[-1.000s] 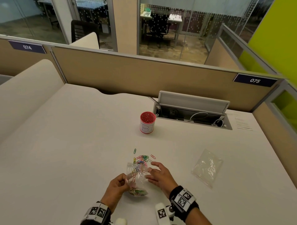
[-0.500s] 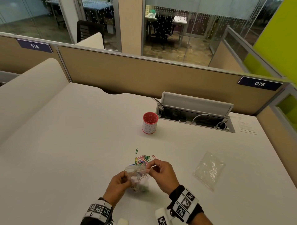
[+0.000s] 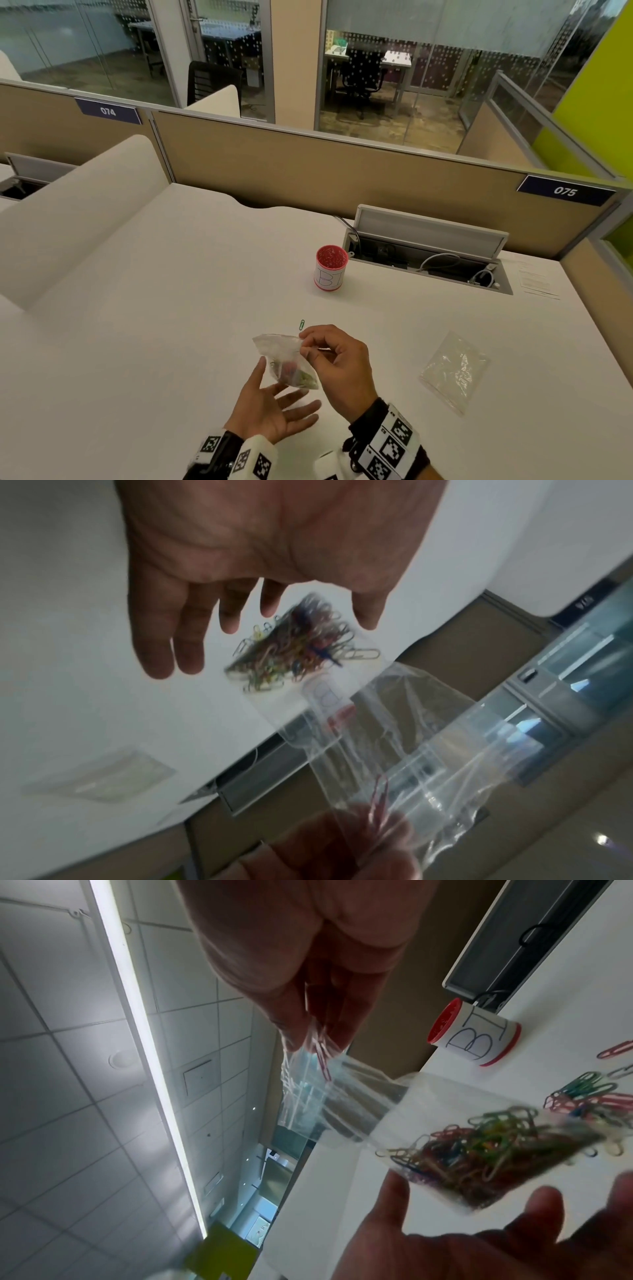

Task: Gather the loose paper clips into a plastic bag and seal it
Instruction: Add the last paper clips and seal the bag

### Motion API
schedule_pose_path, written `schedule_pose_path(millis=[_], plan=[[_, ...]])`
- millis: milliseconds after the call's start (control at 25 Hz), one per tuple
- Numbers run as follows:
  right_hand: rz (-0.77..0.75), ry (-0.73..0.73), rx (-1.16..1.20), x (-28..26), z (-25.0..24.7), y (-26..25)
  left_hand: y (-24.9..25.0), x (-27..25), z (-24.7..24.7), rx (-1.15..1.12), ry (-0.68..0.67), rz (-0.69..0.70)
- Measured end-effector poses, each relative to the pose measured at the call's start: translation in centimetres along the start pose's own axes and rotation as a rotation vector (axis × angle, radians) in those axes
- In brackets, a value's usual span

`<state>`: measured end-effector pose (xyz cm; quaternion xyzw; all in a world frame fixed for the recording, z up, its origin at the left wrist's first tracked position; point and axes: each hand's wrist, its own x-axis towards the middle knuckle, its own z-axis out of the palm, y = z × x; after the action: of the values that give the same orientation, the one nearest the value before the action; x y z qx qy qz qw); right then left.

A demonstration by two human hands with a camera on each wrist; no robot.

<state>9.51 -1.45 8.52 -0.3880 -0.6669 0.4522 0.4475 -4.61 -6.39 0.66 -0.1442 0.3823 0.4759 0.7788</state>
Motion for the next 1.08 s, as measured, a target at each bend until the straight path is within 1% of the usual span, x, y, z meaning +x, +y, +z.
schedule_pose_path(millis=[80,160,200,360,440,560,640,720,840,920,1000,1080], plan=[[-0.010,-0.020,0.001,-0.1,0.3,-0.3,-0.3,0.0,0.6,-0.169,-0.078,0.024],[-0.013,-0.057,-0.033,-0.3,0.3,-0.4,-0.4,-0.2,1.1,-0.282,-0.084,0.091],[-0.008,-0.090,-0.052,-0.4,0.3,-0.6,-0.3,-0.3,1.2,-0.299,-0.069,0.133],[0.016,-0.231,-0.194,0.1,0.3,-1.3,-0.4,-1.0,1.4,-0.226,-0.018,0.273],[-0.011,-0.297,-0.305,0.6,0.4,-1.8,-0.5,-1.3,1.4,-0.190,0.001,0.316],[-0.099,-0.478,-0.590,1.3,0.6,-2.5,-0.4,-1.5,1.4,-0.119,0.052,0.392],[-0.147,-0.564,-0.757,1.4,0.8,-2.7,-0.2,-1.6,1.3,-0.069,0.084,0.425],[-0.230,-0.559,-0.799,1.4,1.1,-2.9,-0.1,-1.7,1.4,-0.056,0.110,0.453],[-0.474,-0.448,-0.824,0.9,1.6,-2.5,0.1,-2.0,1.8,-0.109,0.143,0.498],[-0.576,-0.410,-0.833,0.3,1.7,-2.2,0.3,-2.0,1.6,-0.139,0.160,0.514],[-0.596,-0.416,-0.786,-0.4,1.9,-1.7,0.7,-1.9,1.4,-0.135,0.186,0.518],[-0.526,-0.436,-0.732,-0.7,1.8,-1.0,0.9,-1.7,1.4,-0.132,0.206,0.522]])
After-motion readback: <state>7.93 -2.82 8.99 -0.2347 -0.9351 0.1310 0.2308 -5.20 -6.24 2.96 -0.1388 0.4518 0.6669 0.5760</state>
